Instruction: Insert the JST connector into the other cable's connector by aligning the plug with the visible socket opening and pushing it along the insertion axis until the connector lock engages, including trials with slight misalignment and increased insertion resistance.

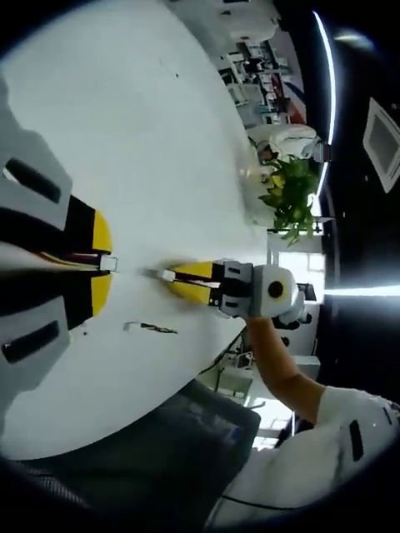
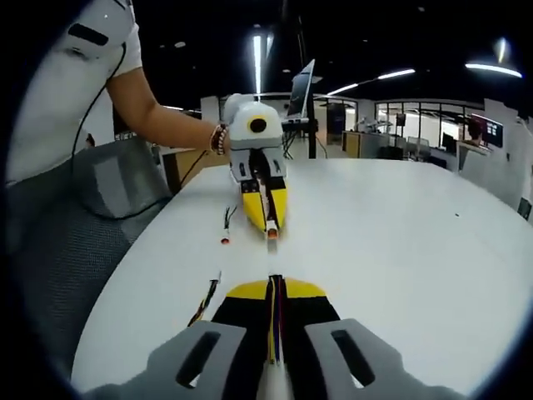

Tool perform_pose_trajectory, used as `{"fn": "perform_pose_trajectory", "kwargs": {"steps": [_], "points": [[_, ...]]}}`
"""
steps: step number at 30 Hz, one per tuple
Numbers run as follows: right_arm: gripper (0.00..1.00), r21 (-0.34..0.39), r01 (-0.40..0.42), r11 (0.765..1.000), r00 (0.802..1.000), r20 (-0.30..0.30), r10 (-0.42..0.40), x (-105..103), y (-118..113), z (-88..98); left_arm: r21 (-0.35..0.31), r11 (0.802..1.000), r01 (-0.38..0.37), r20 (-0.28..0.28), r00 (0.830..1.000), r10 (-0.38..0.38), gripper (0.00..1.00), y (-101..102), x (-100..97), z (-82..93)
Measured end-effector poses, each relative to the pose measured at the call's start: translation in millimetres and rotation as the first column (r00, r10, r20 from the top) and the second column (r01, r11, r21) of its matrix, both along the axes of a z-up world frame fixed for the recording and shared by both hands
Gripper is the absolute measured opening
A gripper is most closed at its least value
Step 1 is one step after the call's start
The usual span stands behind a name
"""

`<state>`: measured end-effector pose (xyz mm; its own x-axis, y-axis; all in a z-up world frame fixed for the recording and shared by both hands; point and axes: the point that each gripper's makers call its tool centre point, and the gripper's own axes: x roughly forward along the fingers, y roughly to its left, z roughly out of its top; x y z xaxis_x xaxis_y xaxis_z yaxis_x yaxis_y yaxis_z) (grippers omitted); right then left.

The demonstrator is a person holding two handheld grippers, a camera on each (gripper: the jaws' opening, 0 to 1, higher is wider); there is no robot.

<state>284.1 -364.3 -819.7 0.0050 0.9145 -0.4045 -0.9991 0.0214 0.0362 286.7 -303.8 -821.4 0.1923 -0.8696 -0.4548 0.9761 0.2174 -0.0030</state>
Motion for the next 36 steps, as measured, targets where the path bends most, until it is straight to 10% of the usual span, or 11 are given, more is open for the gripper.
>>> {"fn": "perform_pose_trajectory", "kwargs": {"steps": [36], "points": [[0.01, -0.06, -0.031, 0.998, 0.999, -0.03, 0.029, -12.2, 21.1, 4.4, 0.131, 0.989, 0.07, 0.088, 0.993, -0.082, 0.0, -24.1, -8.8, 3.6]]}}
